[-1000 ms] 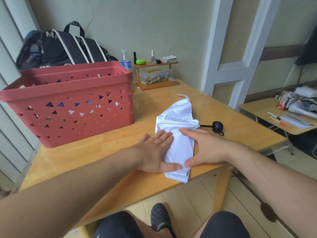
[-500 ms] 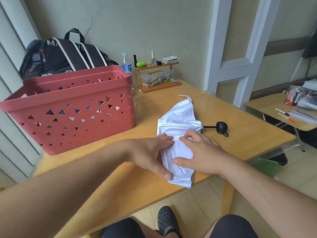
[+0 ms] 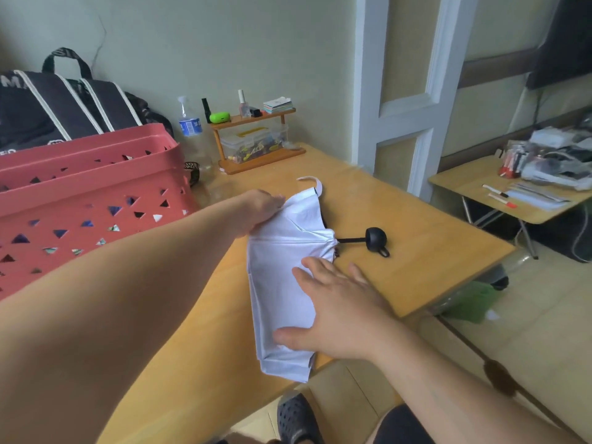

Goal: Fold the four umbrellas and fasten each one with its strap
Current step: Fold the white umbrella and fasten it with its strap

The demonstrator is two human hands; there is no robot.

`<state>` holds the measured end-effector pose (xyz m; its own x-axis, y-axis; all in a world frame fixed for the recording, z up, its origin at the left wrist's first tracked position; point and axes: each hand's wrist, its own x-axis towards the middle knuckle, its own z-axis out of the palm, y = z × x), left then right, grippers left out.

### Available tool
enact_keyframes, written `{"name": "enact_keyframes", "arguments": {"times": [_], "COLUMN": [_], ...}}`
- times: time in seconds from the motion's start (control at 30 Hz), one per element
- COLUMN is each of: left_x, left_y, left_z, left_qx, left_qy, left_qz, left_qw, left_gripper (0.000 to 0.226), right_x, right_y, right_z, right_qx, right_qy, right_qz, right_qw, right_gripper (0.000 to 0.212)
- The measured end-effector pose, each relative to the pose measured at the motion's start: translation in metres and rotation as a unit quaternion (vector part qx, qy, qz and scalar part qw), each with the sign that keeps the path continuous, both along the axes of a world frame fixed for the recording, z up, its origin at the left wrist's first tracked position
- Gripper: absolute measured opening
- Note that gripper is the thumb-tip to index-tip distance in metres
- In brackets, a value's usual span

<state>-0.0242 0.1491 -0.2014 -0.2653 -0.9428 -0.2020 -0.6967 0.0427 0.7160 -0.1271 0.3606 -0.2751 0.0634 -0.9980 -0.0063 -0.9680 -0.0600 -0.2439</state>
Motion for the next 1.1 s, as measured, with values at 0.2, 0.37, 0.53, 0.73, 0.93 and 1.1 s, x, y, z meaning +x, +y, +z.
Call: {"name": "enact_keyframes", "arguments": {"times": [0.2, 0.37, 0.53, 0.73, 0.93, 1.1], "left_x": [-0.009, -0.001, 0.007, 0.017, 0.029, 0.037], "left_y": [-0.011, 0.002, 0.018, 0.033, 0.056, 0.050], "left_z": [0.013, 0.045, 0.055, 0.075, 0.078, 0.084], "left_qx": [0.050, 0.187, 0.136, 0.036, 0.083, -0.026], "left_qy": [0.223, 0.263, 0.302, 0.411, 0.334, 0.210], "left_qz": [0.065, -0.029, -0.057, 0.007, 0.022, 0.023], "left_qw": [0.971, 0.946, 0.942, 0.911, 0.939, 0.977], "left_gripper": [0.078, 0.053, 0.062, 0.033, 0.020, 0.017], "right_x": [0.000, 0.000, 0.002, 0.003, 0.004, 0.006], "right_y": [0.001, 0.001, 0.003, 0.003, 0.006, 0.007], "right_z": [0.004, 0.006, 0.008, 0.004, 0.006, 0.007], "right_qx": [-0.001, 0.002, 0.008, 0.014, 0.031, 0.024], "right_qy": [-0.013, -0.014, -0.008, -0.003, 0.012, 0.021], "right_qz": [-0.002, -0.002, -0.004, 0.001, 0.002, 0.001], "right_qw": [1.000, 1.000, 1.000, 1.000, 0.999, 0.999], "right_gripper": [0.109, 0.108, 0.108, 0.112, 0.104, 0.100]}}
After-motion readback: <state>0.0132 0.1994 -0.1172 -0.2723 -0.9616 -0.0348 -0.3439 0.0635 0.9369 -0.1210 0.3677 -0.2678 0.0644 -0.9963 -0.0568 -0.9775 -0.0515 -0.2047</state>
